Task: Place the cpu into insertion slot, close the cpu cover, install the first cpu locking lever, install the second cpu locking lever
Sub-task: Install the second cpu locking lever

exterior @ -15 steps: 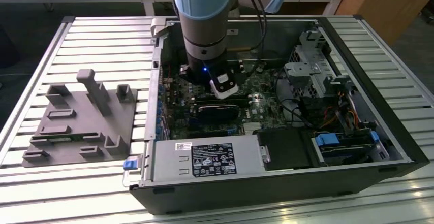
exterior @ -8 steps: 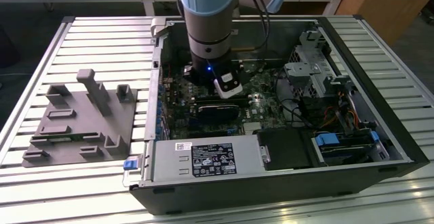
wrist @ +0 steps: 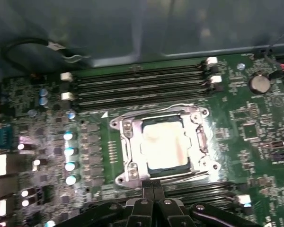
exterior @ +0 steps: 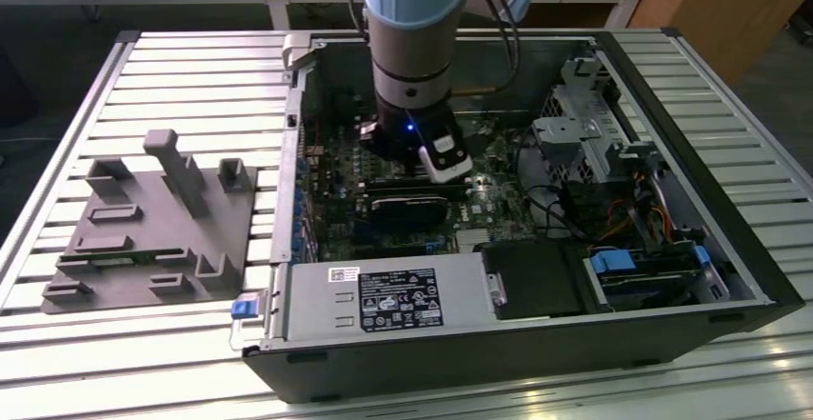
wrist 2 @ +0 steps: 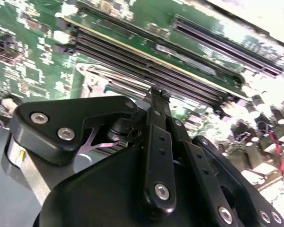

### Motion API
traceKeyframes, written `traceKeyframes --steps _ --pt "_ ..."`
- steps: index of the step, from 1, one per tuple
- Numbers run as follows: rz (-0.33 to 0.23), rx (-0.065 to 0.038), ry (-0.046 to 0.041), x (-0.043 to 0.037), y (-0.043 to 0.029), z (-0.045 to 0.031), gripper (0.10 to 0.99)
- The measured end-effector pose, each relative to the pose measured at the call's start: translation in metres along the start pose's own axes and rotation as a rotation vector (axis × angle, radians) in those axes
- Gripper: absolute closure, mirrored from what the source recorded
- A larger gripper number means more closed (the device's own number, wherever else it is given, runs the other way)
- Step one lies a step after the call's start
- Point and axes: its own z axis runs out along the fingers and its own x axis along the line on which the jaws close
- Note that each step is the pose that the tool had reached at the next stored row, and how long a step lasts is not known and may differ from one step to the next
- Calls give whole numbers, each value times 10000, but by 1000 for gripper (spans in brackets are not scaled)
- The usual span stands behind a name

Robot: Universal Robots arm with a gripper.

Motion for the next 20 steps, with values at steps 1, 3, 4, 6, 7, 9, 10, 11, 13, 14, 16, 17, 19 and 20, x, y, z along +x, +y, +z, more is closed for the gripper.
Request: traceKeyframes --steps 1,3,4,6,7,9,10,11,13,14,16,17,19,20 --pt "10 5 -2 -25 7 2 980" --pt "30 15 -9 -72 22 8 980" --pt "31 20 -9 -87 33 11 980" --pt "32 29 -10 -94 68 19 980" --pt "30 41 -13 -97 86 23 980" --pt "28 65 -16 -99 129 34 980" --pt "27 79 -17 -101 149 38 980" --pt "26 98 -20 -105 171 44 980" --pt "21 169 -25 -119 203 51 980" --pt "19 210 -29 -126 219 55 980" --pt "16 278 -31 -141 253 64 980" --pt "16 299 -30 -146 273 68 980" --pt "15 315 -29 -151 307 76 980" --pt "15 323 -29 -153 324 80 980"
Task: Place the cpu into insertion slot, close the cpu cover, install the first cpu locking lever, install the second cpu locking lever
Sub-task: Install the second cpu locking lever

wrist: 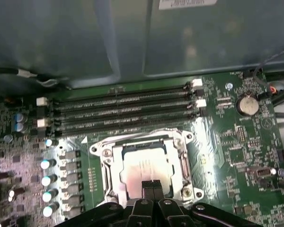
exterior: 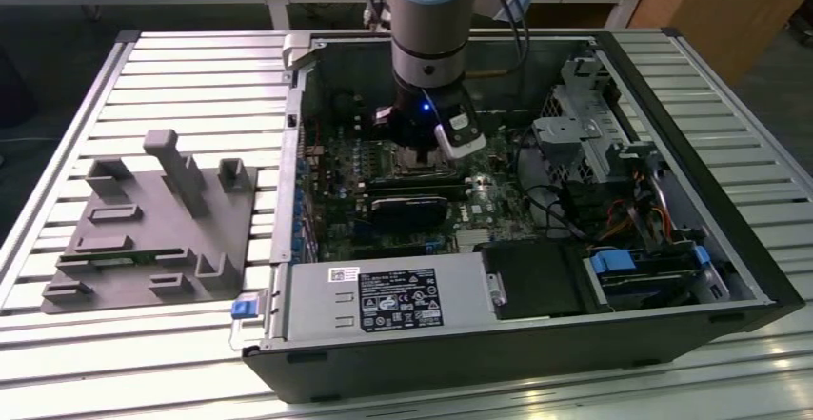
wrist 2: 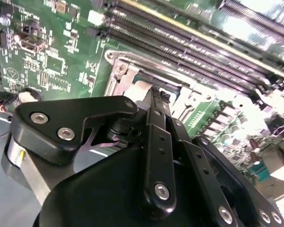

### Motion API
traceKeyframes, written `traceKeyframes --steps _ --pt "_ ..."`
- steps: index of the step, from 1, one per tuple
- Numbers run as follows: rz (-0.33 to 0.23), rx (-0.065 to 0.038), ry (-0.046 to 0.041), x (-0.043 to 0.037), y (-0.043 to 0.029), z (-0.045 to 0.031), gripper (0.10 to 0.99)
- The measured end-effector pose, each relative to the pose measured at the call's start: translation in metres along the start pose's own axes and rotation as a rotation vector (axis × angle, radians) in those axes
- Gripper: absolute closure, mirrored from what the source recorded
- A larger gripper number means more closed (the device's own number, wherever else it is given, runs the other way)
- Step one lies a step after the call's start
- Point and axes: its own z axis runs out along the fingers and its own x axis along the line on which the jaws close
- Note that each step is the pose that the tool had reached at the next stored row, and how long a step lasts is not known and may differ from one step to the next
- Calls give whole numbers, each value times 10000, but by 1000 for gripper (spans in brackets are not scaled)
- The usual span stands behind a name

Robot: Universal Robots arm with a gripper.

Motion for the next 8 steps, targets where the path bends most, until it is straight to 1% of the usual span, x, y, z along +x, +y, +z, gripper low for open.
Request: traceKeyframes --steps 5,8 --pt "-1 41 -2 -3 87 16 980" --pt "-4 58 -5 -2 118 22 980"
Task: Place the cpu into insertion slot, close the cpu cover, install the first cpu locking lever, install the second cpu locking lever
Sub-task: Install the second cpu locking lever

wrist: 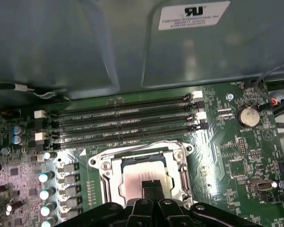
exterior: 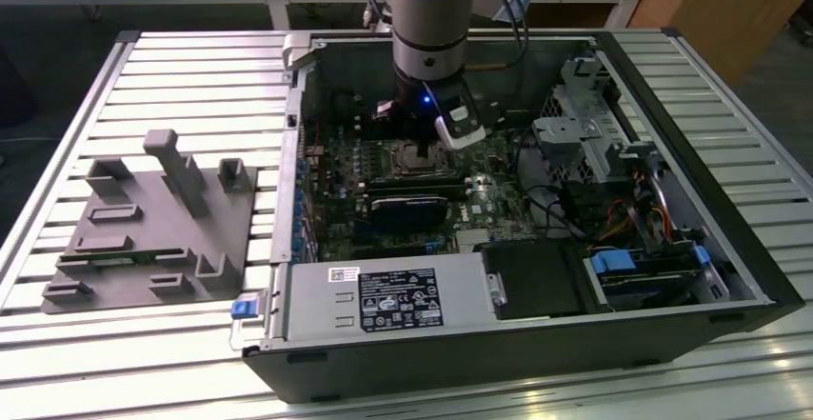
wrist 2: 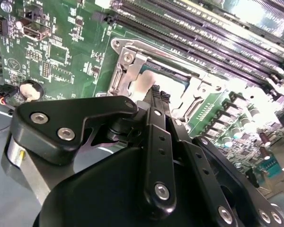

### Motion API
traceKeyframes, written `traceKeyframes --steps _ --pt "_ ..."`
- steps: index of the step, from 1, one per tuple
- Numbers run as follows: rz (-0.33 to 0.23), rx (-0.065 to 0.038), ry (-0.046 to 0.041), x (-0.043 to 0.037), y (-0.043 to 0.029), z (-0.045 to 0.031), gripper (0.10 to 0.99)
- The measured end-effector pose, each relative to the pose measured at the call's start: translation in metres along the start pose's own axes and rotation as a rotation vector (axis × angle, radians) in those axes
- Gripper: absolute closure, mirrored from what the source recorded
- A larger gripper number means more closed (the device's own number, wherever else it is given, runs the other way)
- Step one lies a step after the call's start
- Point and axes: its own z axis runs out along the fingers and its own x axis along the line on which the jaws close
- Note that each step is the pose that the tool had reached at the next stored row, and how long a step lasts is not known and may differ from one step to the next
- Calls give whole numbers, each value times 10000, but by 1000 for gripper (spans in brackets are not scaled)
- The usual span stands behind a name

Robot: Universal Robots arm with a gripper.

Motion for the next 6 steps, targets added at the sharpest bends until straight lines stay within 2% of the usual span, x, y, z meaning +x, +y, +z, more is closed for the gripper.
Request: traceKeyframes --steps 6 --pt "0 2 0 1 3 0 980"
